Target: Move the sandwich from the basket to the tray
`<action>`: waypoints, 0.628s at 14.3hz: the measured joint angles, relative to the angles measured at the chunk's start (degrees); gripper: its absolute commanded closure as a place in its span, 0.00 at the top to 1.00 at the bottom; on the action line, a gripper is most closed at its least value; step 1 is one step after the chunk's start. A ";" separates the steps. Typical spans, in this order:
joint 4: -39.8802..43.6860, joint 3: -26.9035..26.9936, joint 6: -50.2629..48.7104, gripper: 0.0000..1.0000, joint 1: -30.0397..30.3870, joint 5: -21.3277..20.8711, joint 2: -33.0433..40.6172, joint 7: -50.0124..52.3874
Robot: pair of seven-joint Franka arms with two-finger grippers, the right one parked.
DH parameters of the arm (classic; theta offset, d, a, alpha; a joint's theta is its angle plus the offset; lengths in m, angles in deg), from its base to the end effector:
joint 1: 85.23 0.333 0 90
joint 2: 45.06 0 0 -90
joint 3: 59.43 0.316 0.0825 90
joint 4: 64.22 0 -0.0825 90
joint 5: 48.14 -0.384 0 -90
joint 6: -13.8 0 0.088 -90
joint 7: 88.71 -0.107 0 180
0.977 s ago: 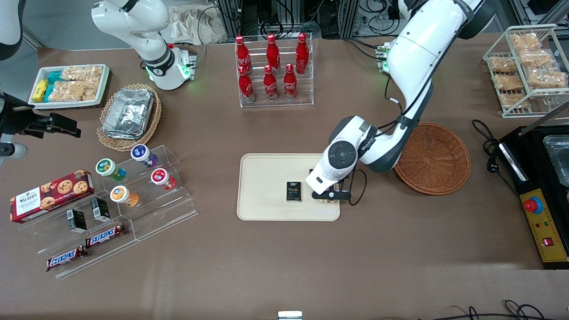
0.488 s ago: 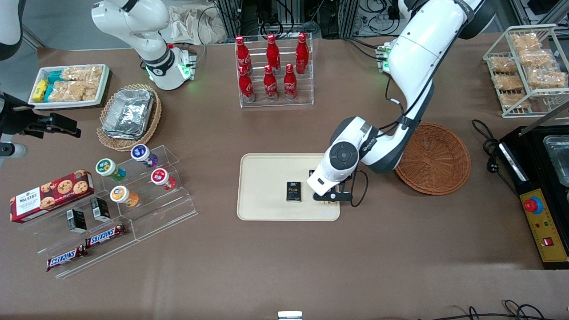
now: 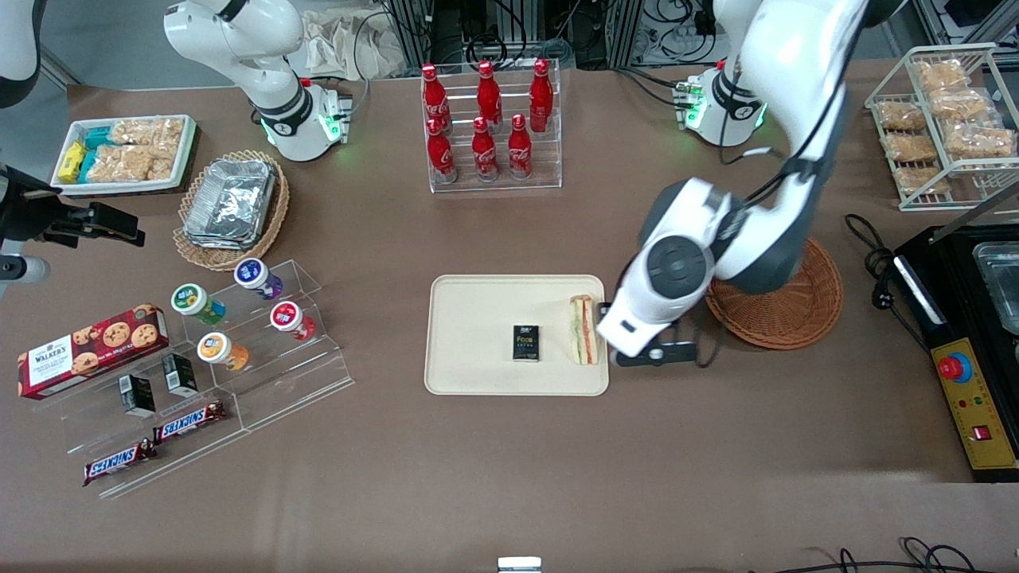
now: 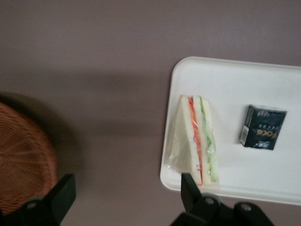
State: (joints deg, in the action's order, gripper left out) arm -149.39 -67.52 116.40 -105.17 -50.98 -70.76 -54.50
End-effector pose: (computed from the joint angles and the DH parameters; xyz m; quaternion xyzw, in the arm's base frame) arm 0.6006 -0.2994 0.4060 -0.9962 -0.0514 0.0635 0.0299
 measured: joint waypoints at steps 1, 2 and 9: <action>1.45 1.95 -2.73 0.99 0.01 0.41 2.27 -0.40; 2.11 4.03 -4.29 0.99 0.01 0.53 4.45 -1.20; -5.39 15.47 -5.68 0.99 3.46 1.02 17.26 -25.31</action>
State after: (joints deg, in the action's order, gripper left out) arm -154.78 -52.05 110.71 -101.71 -49.96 -53.49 -79.80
